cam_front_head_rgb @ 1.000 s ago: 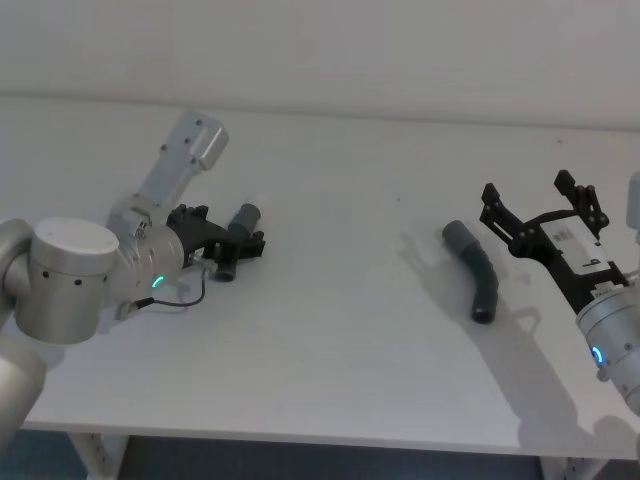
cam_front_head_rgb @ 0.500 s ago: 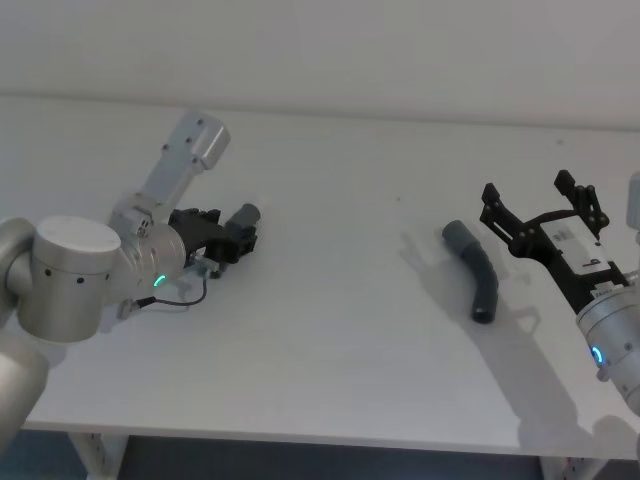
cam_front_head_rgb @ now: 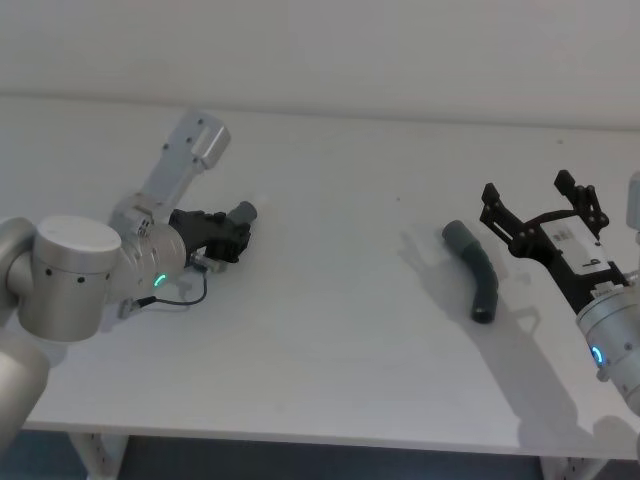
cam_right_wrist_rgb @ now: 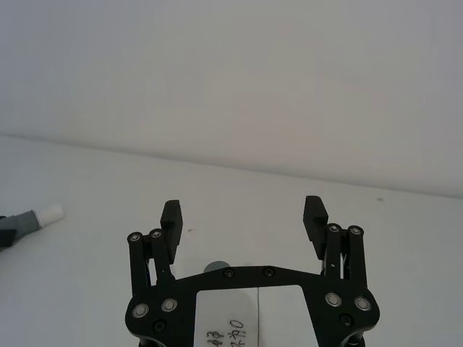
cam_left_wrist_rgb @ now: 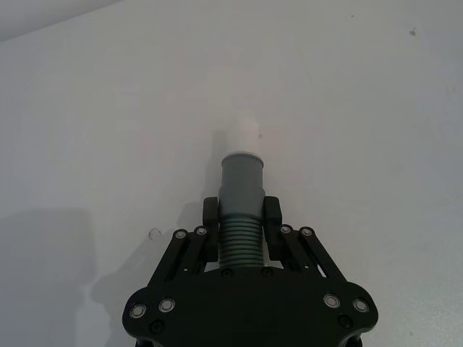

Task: Use both hands to pick up one end of the pipe from the table, align the ends, and insert them.

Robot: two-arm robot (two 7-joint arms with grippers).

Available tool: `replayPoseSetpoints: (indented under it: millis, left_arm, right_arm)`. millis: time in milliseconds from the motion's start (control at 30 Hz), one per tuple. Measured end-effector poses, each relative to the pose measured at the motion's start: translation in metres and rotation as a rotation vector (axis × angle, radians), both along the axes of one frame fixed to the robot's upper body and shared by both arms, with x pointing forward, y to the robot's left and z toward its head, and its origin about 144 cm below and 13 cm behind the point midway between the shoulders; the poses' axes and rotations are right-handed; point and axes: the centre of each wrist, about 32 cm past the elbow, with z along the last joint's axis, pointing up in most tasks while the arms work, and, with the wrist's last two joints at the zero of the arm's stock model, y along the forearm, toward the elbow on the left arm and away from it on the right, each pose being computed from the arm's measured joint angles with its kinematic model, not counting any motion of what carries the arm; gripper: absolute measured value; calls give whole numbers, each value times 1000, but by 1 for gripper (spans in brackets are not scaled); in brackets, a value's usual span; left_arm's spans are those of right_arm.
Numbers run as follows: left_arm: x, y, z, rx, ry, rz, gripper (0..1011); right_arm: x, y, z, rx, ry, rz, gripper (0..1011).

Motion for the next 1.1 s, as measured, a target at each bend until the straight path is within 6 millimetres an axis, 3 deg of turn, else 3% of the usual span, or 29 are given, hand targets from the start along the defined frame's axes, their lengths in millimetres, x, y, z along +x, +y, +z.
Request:
replayPoseSetpoints:
  millis: [1100]
  left_arm:
    - [0,0,0,-1,0,0,351]
  right_arm:
    - [-4,-5,6,-54,43,1,1001]
